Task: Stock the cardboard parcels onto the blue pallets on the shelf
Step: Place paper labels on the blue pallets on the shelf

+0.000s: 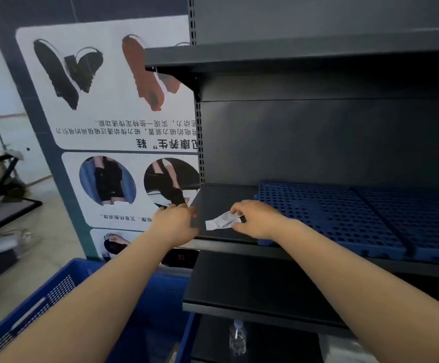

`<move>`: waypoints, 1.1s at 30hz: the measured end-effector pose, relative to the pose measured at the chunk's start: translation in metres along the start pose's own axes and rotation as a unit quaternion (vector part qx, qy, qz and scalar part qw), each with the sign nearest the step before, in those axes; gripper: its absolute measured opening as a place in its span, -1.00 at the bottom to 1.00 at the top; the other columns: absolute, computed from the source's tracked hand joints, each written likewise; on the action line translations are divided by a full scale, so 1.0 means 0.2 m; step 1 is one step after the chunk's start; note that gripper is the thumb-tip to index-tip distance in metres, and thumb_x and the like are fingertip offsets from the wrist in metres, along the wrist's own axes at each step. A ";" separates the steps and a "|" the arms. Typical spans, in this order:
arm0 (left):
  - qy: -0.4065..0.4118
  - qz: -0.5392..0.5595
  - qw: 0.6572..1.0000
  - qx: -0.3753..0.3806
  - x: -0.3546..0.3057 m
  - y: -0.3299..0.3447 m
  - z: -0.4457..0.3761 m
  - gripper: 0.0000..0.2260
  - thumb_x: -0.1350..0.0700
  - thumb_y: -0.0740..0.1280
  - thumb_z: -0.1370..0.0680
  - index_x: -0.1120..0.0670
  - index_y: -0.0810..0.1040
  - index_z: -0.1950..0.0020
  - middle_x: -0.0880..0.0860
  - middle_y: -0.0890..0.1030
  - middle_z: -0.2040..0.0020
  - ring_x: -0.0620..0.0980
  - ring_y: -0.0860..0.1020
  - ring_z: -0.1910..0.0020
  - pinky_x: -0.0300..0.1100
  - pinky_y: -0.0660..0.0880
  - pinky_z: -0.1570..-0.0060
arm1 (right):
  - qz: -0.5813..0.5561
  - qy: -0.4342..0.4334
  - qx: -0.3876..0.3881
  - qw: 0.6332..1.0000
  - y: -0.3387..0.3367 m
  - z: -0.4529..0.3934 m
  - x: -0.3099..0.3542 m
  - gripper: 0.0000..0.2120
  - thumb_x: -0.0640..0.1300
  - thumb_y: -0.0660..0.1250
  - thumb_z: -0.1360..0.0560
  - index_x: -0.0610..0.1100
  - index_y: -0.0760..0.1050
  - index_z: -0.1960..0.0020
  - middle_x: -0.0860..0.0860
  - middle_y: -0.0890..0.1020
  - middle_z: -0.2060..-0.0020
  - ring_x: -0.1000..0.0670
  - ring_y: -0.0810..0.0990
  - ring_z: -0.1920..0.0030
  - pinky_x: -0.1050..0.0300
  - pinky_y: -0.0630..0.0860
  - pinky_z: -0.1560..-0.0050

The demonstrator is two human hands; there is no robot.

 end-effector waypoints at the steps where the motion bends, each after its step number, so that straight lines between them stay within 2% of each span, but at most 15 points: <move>1: -0.009 0.008 1.000 0.007 0.00 0.02 -0.03 -0.62 -0.07 0.22 -0.52 -0.02 0.40 -0.32 0.02 0.48 -0.27 0.09 0.42 -0.25 -0.05 0.30 -0.21 | -0.005 0.002 0.011 1.000 0.01 -0.04 -0.02 -0.66 -0.01 0.25 -0.54 -0.06 0.41 -0.29 -0.04 0.48 -0.22 -0.07 0.48 -0.17 -0.02 0.47 -0.15; 8: -0.003 0.010 1.000 0.025 -0.01 0.12 -0.25 -0.63 -0.07 0.22 -0.54 -0.02 0.40 -0.32 0.03 0.48 -0.28 0.08 0.43 -0.26 -0.06 0.31 -0.21 | 0.012 -0.024 0.031 0.999 0.08 -0.30 -0.14 -0.67 -0.03 0.29 -0.53 -0.09 0.45 -0.27 -0.04 0.48 -0.17 -0.06 0.46 -0.15 0.05 0.44 -0.11; 14: 0.020 0.059 0.998 0.034 0.01 0.24 -0.42 -0.61 -0.13 0.30 -0.49 -0.03 0.45 -0.27 -0.01 0.53 -0.22 0.03 0.51 -0.16 -0.10 0.42 -0.12 | 0.024 -0.021 0.063 0.998 0.13 -0.50 -0.25 -0.67 -0.03 0.30 -0.53 -0.08 0.45 -0.26 -0.04 0.47 -0.16 -0.02 0.45 -0.09 0.15 0.37 0.00; 17: 0.022 0.093 0.994 0.051 0.03 0.29 -0.49 -0.58 -0.19 0.33 -0.46 -0.04 0.46 -0.25 -0.03 0.55 -0.16 -0.01 0.52 -0.11 -0.12 0.45 -0.04 | 0.024 -0.014 0.078 0.997 0.15 -0.58 -0.27 -0.61 -0.03 0.31 -0.53 -0.08 0.40 -0.33 -0.03 0.45 -0.23 -0.02 0.44 -0.18 0.13 0.39 -0.10; 19: 0.035 0.092 0.994 0.053 0.03 0.32 -0.53 -0.55 -0.23 0.34 -0.43 -0.04 0.48 -0.22 -0.04 0.56 -0.12 -0.02 0.51 -0.09 -0.14 0.38 0.01 | 0.028 -0.009 0.088 0.996 0.16 -0.62 -0.28 -0.57 -0.03 0.30 -0.53 -0.08 0.37 -0.37 -0.03 0.42 -0.28 -0.03 0.42 -0.24 0.08 0.40 -0.20; 22: 0.050 0.092 0.993 0.052 0.05 0.35 -0.55 -0.54 -0.27 0.35 -0.39 -0.04 0.51 -0.18 -0.05 0.55 -0.08 -0.02 0.50 -0.07 -0.16 0.30 0.05 | 0.043 0.001 0.104 0.994 0.19 -0.67 -0.30 -0.53 -0.01 0.31 -0.52 -0.07 0.35 -0.39 -0.01 0.41 -0.30 -0.03 0.40 -0.27 0.06 0.40 -0.24; 25: 0.057 0.123 0.988 0.069 0.07 0.37 -0.57 -0.59 -0.23 0.39 -0.39 -0.03 0.55 -0.13 -0.06 0.55 -0.05 -0.05 0.52 0.01 -0.19 0.34 0.10 | 0.049 0.004 0.130 0.990 0.24 -0.71 -0.32 -0.54 0.01 0.33 -0.51 -0.08 0.38 -0.37 -0.03 0.43 -0.26 -0.03 0.42 -0.23 0.06 0.41 -0.21; 28: 0.048 0.191 0.975 0.100 0.09 0.40 -0.60 -0.63 -0.13 0.45 -0.38 0.00 0.56 -0.10 -0.06 0.58 -0.03 -0.12 0.48 0.10 -0.24 0.37 0.12 | 0.025 0.009 0.139 0.990 0.25 -0.74 -0.35 -0.54 0.01 0.38 -0.47 -0.10 0.41 -0.31 -0.04 0.44 -0.18 0.02 0.44 -0.12 0.17 0.39 -0.11; 33: 0.064 0.235 0.962 0.126 0.10 0.41 -0.63 -0.62 -0.01 0.47 -0.40 0.07 0.54 -0.17 -0.01 0.57 -0.08 -0.09 0.49 0.04 -0.22 0.45 -0.01 | -0.014 0.018 0.146 0.989 0.26 -0.78 -0.36 -0.53 0.00 0.45 -0.41 -0.11 0.43 -0.25 0.04 0.40 -0.07 0.06 0.41 -0.07 0.20 0.39 -0.10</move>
Point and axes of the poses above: each hand's wrist, its own z-axis away from the middle knuckle, its own y-axis out of the palm, x = y × z, the point moved 5 cm from there along -z, towards the middle knuckle
